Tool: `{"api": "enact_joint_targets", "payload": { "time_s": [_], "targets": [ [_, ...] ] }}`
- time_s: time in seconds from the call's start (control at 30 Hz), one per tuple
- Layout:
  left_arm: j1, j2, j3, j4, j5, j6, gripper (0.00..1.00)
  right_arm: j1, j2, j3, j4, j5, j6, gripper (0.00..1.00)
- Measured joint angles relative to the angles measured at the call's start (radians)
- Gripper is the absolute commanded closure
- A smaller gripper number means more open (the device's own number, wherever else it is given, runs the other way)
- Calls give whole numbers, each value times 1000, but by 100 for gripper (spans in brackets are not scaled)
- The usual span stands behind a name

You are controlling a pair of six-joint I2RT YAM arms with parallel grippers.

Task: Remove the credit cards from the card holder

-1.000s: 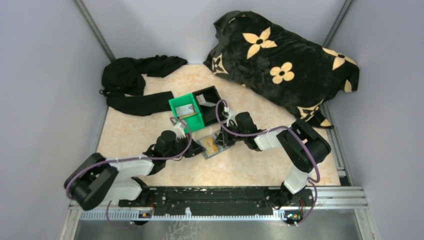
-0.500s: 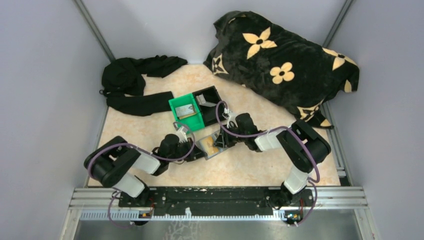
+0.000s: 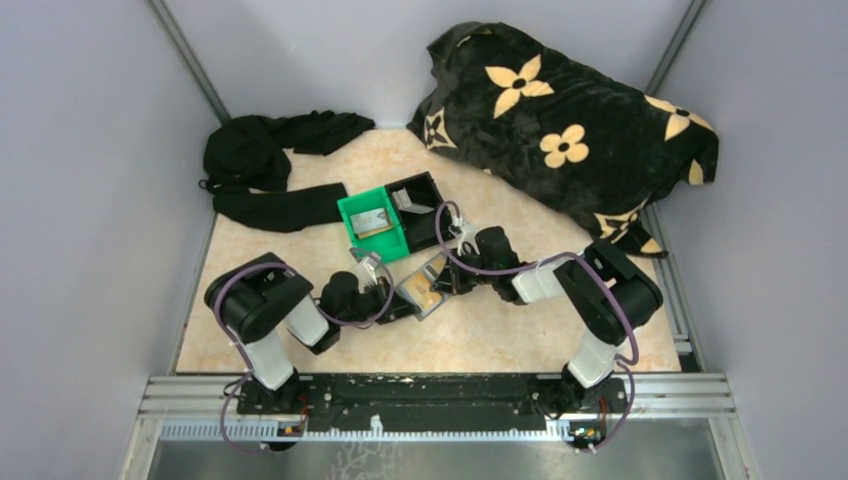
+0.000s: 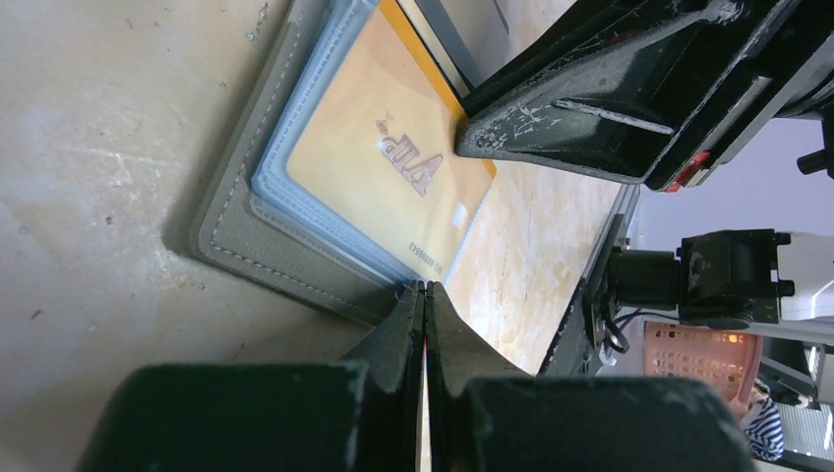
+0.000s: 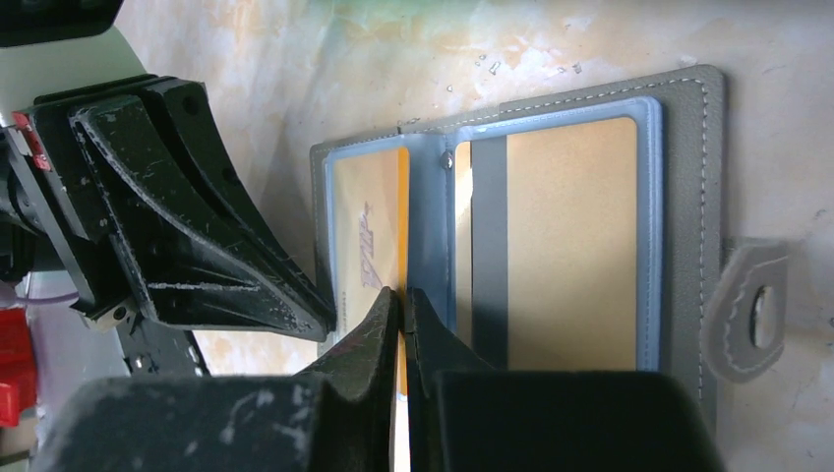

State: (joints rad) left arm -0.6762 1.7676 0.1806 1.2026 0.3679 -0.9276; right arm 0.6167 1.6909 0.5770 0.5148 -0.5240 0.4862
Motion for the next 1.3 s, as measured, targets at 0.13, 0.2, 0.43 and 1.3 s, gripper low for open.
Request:
{"api": "enact_joint_targets", "payload": {
  "time_s": [0.13,0.2,0.43,1.3],
  "targets": [
    [0,-23,-5,-24,-6,5,98,0,-1,0,2,-9,5,100],
    [0,-52,-5,-61,-19,14,98,0,-1,0,2,-11,5,100],
    [18,-107,-13,-126,-44,40,98,-50,-45,-41,18,-30,19,100],
    [37,-219,-14,-286,-71,115,98,-190,-242,-138,-16,55,41,100]
  ]
}}
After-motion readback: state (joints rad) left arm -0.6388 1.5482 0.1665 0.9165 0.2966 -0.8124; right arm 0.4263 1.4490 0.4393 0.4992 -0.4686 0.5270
